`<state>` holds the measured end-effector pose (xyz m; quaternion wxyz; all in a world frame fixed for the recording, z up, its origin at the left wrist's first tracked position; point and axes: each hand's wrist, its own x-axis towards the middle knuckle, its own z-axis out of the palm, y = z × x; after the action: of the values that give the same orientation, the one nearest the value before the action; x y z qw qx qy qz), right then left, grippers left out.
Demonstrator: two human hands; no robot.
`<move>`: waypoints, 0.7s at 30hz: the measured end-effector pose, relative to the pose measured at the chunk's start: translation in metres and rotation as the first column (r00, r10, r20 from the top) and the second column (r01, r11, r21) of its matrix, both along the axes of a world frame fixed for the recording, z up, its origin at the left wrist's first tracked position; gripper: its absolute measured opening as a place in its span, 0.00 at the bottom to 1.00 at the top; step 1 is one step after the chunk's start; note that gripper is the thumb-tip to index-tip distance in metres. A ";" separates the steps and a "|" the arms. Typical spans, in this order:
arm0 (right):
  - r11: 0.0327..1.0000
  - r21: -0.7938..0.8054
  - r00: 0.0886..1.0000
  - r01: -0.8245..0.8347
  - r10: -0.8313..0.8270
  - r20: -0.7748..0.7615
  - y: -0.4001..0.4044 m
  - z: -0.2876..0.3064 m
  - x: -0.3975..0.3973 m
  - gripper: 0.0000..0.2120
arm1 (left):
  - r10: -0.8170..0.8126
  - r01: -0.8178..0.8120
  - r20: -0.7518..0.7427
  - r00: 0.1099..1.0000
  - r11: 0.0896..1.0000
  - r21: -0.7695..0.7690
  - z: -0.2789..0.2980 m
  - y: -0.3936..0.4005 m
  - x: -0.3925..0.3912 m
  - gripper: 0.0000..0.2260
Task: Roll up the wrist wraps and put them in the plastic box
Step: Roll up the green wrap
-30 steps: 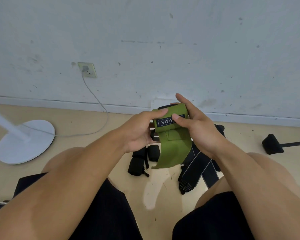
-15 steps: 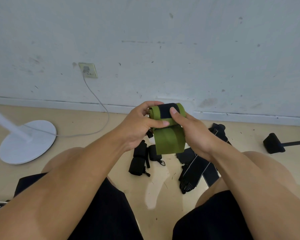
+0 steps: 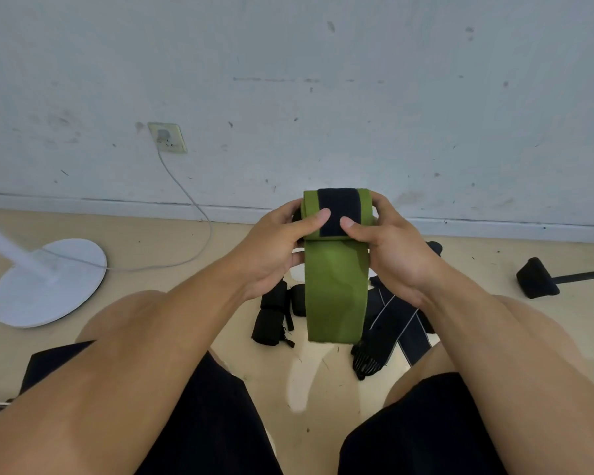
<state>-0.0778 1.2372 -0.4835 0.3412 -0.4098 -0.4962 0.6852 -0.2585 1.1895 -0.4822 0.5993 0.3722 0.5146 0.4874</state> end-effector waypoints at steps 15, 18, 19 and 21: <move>0.997 -0.079 0.987 0.011 0.002 0.158 -0.017 -0.002 -0.016 0.19 | -0.001 -0.005 -0.459 0.889 1.000 -0.011 -0.008 -0.012 0.023 0.30; 0.993 -0.115 0.984 -0.037 0.056 0.166 -0.014 0.001 -0.012 0.20 | 0.008 -0.019 -0.437 0.900 1.000 -0.020 -0.014 -0.018 0.026 0.28; 0.993 -0.117 0.985 -0.031 0.050 0.165 -0.014 0.000 -0.013 0.20 | 0.015 -0.021 -0.428 0.904 1.000 -0.009 -0.016 -0.018 0.027 0.27; 0.993 -0.119 0.990 0.010 0.007 0.140 -0.015 -0.002 -0.016 0.19 | 0.030 -0.028 -0.407 0.913 1.000 0.011 -0.017 -0.017 0.026 0.25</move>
<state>-0.0936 1.2225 -0.4858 0.2809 -0.4771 -0.4768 0.6828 -0.2323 1.1726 -0.4988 0.4709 0.4594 0.6322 0.4093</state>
